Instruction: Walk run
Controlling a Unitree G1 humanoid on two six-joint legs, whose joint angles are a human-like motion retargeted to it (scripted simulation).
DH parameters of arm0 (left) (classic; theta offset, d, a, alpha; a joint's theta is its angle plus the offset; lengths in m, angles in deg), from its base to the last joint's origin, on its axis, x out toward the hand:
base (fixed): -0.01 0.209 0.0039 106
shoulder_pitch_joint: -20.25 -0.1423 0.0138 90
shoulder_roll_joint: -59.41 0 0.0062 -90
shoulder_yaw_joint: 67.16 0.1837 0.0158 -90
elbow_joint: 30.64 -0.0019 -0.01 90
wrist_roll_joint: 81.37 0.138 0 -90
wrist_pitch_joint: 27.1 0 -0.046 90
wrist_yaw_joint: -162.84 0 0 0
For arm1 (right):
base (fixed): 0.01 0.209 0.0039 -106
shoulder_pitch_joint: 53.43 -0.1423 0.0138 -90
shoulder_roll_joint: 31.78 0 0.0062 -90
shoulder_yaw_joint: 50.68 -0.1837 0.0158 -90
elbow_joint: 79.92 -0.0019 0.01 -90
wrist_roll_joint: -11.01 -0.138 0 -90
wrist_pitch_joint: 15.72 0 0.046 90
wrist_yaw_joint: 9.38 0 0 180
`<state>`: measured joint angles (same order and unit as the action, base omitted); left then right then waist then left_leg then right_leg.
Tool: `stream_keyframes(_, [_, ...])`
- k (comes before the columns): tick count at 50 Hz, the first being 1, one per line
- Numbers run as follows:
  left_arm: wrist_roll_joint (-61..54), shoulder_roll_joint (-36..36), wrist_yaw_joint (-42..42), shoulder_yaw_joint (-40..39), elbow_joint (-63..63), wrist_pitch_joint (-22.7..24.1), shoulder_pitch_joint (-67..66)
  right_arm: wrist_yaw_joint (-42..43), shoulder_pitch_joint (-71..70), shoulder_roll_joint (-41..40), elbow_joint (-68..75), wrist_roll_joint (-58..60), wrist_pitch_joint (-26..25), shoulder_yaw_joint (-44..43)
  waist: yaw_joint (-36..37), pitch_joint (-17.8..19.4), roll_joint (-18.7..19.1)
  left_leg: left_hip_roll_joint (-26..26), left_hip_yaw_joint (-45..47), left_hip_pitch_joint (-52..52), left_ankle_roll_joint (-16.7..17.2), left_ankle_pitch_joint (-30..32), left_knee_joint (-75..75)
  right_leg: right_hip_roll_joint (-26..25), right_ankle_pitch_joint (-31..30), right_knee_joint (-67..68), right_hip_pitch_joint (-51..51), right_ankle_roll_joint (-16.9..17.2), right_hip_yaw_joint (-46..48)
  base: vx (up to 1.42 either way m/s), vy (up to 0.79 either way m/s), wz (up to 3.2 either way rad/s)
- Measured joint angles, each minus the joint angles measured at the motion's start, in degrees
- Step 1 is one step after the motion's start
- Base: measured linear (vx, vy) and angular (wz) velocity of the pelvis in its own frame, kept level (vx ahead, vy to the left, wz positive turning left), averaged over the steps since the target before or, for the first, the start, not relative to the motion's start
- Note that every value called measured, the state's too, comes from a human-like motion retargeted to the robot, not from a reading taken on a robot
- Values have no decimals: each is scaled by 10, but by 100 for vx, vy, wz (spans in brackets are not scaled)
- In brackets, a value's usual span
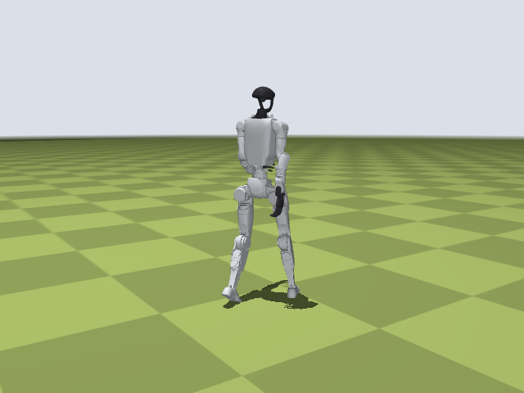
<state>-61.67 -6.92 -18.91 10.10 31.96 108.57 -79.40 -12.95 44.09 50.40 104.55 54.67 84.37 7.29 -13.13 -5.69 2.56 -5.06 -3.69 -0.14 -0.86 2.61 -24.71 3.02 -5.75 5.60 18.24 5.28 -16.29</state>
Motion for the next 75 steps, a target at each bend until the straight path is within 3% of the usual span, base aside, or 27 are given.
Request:
stream_keyframes(3, [4, 4, 13, 6, -1, -4, -5, -18, -49, 39, 5, -19, 1, 1, 15, -4, -13, -4, 14, 78, 71, 109, -150, 27, 18, -4, -28, -30, 74, 58, -27, 123])
stream_keyframes(5, [1, 4, 4, 6, 0, -1, -2, -20, -77, 62, -2, -18, 4, 0, 12, -11, -13, 30, 51, 137, 73, 136, -241, 31, 30, -9, -43, -43, 104, 42, -23, 185])
stream_keyframes(8, [2, 0, -8, 4, 5, -2, 2, -7, -114, 90, -16, -11, 15, 13, 24, -11, -18, 106, 151, 190, -12, 61, -301, 36, 42, -14, -68, -53, 155, 37, -24, 148])
stream_keyframes(10, [3, 2, -3, -3, 13, -3, 3, -5, -141, 106, -26, -3, 21, 28, 55, -5, -28, 103, 189, 219, -44, 25, -297, 38, 44, -21, -84, -58, 171, 30, -17, 40])
stream_keyframes(15, [0, 18, 6, -9, 26, -9, -2, -17, -190, 126, -70, 12, 39, 44, 128, 1, -36, 43, 201, 276, -30, -61, -157, 23, 62, -35, -118, -69, 216, 38, -12, 52])
stream_keyframes(19, [-3, 27, 9, -11, 25, -15, -5, -18, -204, 124, -111, 1, 59, 43, 135, -2, -16, 62, 325, 261, -57, -118, -2, -12, 92, -39, -148, -79, 277, 38, -8, 171])
stream_keyframes(23, [6, 34, 11, -20, 24, -20, -9, -21, -200, 107, -132, -18, 79, 32, 123, -13, 5, 40, 461, 210, -46, -143, 133, -51, 126, -41, -179, -76, 368, 35, -9, 217])
stream_keyframes(25, [9, 40, 13, -25, 24, -21, -11, -25, -192, 98, -137, -17, 86, 27, 123, -18, -3, 19, 514, 183, -112, -127, 166, -47, 138, -35, -191, -63, 405, 49, -6, 169])
stream_keyframes(29, [9, 47, 18, -54, 19, -24, -14, -12, -170, 72, -127, 29, 88, 31, 188, -16, -34, -10, 411, 182, -141, -159, 179, -34, 112, 14, -210, -3, 389, 52, -8, 8])
stream_keyframes(32, [4, 50, 31, -75, 17, -33, -10, 14, -158, 55, -105, 89, 76, 41, 209, -22, -36, -2, 375, 179, -141, -172, 179, -28, 7, 98, -187, 97, 384, 34, -8, 47])
stream_keyframes(35, [-4, 46, 51, -79, 21, -42, -1, 27, -130, 42, -104, 138, 73, 55, 201, -47, 3, 38, 320, 190, -141, -183, 178, -80, -107, 223, -107, 97, 340, 54, -15, 147])
stream_keyframes(37, [-4, 45, 48, -81, 17, -44, 7, 46, -89, 37, -110, 149, 63, 59, 186, -55, 30, 45, 270, 178, -141, -194, 167, -122, -133, 294, -85, 97, 242, 73, 25, 233])
stream_keyframes(38, [-2, 46, 46, -80, 15, -45, 13, 61, -70, 34, -111, 148, 56, 56, 181, -54, 42, 44, 249, 170, -141, -197, 162, -144, -113, 321, -78, 97, 182, 55, 30, 248])
stream_keyframes(42, [5, 45, 62, -42, 20, -45, 27, 104, 2, 11, -90, 112, 47, 6, 151, -46, 69, 34, 165, 142, -141, -190, 157, -144, -82, 347, -53, 21, 120, 41, 15, 301])
stream_keyframes(45, [3, 41, 44, -14, 20, -36, 33, 75, 60, -6, -57, 48, 52, -26, 122, -51, 77, 25, 97, 126, -141, -183, 156, -103, -42, 331, -20, -67, 132, 53, 1, 339])
stream_keyframes(47, [-1, 34, 30, -4, 14, -32, 41, 45, 94, -17, -31, 7, 46, -35, 115, -54, 70, 10, 49, 120, -141, -182, 151, -92, -27, 292, -1, -98, 115, 54, -12, 287])
stream_keyframes(49, [0, 26, 27, 6, 10, -28, 45, 26, 122, -28, -6, -16, 38, -36, 108, -55, 57, -6, 14, 109, -141, -182, 145, -94, -25, 232, 11, -90, 74, 53, -16, 267])
stream_keyframes(53, [12, 11, 35, 22, 11, -23, 46, 8, 152, -38, 26, -10, 14, -16, 98, -40, 17, -51, -43, 76, -141, -186, 133, -89, -23, 101, 30, -33, -34, 49, -19, 220])
stream_keyframes(57, [16, 1, 45, 21, 17, -21, 46, 11, 160, -37, 15, 52, 5, 8, 82, -14, -9, -84, -89, 28, -141, -188, 128, -66, -15, -7, 63, 4, -56, 65, -20, 151])
stream_keyframes(60, [10, 0, 58, 19, 19, -23, 38, 31, 164, -24, 5, 80, -1, 15, 75, 2, -15, -99, -114, -19, -141, -170, 135, -65, 12, -67, 67, 56, -63, 75, -8, 86])
stream_keyframes(61, [6, 2, 64, 20, 17, -25, 35, 36, 164, -15, 5, 73, -3, 17, 73, 5, -10, -101, -116, -35, -141, -154, 139, -66, 10, -75, 63, 49, -60, 76, 6, 63])
stream_keyframes(63, [1, 5, 71, 23, 12, -28, 29, 39, 160, 4, 10, 50, -10, 14, 65, 5, 1, -97, -123, -55, -125, -114, 135, -78, -5, -75, 52, 14, -65, 78, 2, 83])
stream_keyframes(66, [1, 10, 72, 24, 8, -28, 15, 36, 149, 27, 22, -4, -32, -9, 39, -9, 15, -92, -149, -63, -61, -9, 96, -75, 0, -38, 35, -1, 8, 107, -18, 131])
stream_keyframes(68, [0, 21, 70, 25, 3, -26, 8, 40, 132, 33, 28, -50, -43, -28, 23, -20, 33, -75, -146, -49, 26, 101, 47, -83, 26, -12, 25, -18, 2, 108, -19, 156])
stream_keyframes(70, [-7, 35, 72, 38, -3, -33, 4, 42, 110, 34, 29, -94, -40, -46, 10, -30, 46, -47, -98, -5, 154, 185, -35, -78, 58, 11, 18, -40, 30, 75, 8, 176])
stream_keyframes(73, [-15, 46, 54, 42, -5, -30, 15, 36, 50, 38, 29, -139, -34, -52, -12, -47, 21, -28, 92, 81, 159, 266, -156, -1, 98, 28, 2, -36, 79, 86, 9, 177])
stream_keyframes(75, [-10, 39, 34, 39, -2, -22, 9, 29, 10, 21, 29, -159, -29, -38, 7, -51, 7, 0, 93, 133, 149, 203, -234, -39, 102, 9, -37, -70, 80, 77, -67, 38])
